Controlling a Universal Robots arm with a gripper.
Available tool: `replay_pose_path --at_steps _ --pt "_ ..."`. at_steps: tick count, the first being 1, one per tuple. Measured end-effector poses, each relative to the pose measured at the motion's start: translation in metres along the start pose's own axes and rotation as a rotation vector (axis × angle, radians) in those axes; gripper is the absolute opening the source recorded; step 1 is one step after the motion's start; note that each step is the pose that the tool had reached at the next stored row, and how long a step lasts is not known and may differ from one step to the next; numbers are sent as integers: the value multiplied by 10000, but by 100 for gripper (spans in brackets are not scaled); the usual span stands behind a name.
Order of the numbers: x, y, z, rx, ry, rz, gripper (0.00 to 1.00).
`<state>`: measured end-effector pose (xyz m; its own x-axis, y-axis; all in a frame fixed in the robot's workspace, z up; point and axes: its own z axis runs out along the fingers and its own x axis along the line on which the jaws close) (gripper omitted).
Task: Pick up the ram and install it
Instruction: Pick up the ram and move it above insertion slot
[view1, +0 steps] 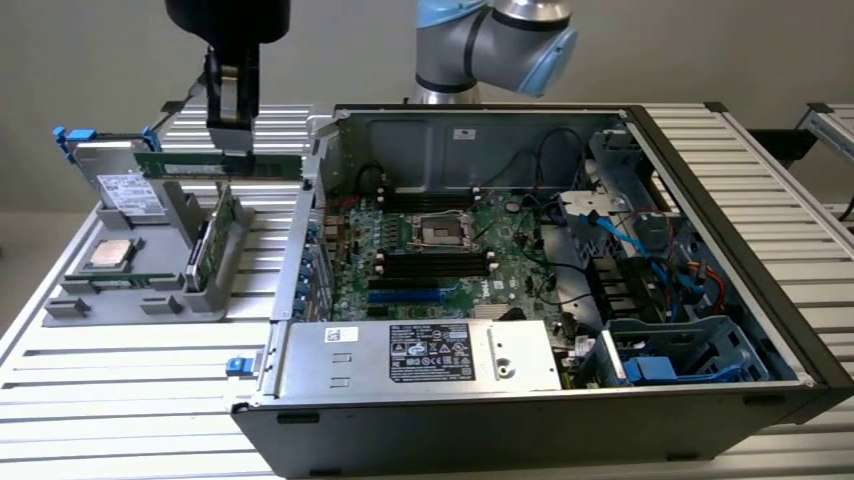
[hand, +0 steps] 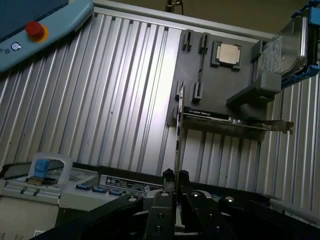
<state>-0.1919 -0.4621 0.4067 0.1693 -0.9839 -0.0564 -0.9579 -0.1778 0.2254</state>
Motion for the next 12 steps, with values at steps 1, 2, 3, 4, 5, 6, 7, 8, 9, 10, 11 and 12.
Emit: replay_pose_path --at_steps 1,2,3,4,5,6,7,8,9,10,11,12 --pt "8 -46 -12 -2 4 -17 14" --pt "15 -86 -21 -3 7 -30 14" --pt "24 -133 -33 -5 11 -48 14" --pt "31 -176 -43 -6 14 -62 14" --pt "39 -221 -54 -7 18 -77 14" --pt "47 -263 -65 -8 21 -87 14" --pt "54 -305 -75 -8 23 -98 14" --pt "62 -349 -86 -9 26 -110 14" --pt "70 -394 -96 -10 28 -120 14" --pt "77 -438 -107 -10 30 -128 14" --pt "85 -480 -117 -10 31 -138 14" --pt "93 -523 -127 -11 34 -148 14"
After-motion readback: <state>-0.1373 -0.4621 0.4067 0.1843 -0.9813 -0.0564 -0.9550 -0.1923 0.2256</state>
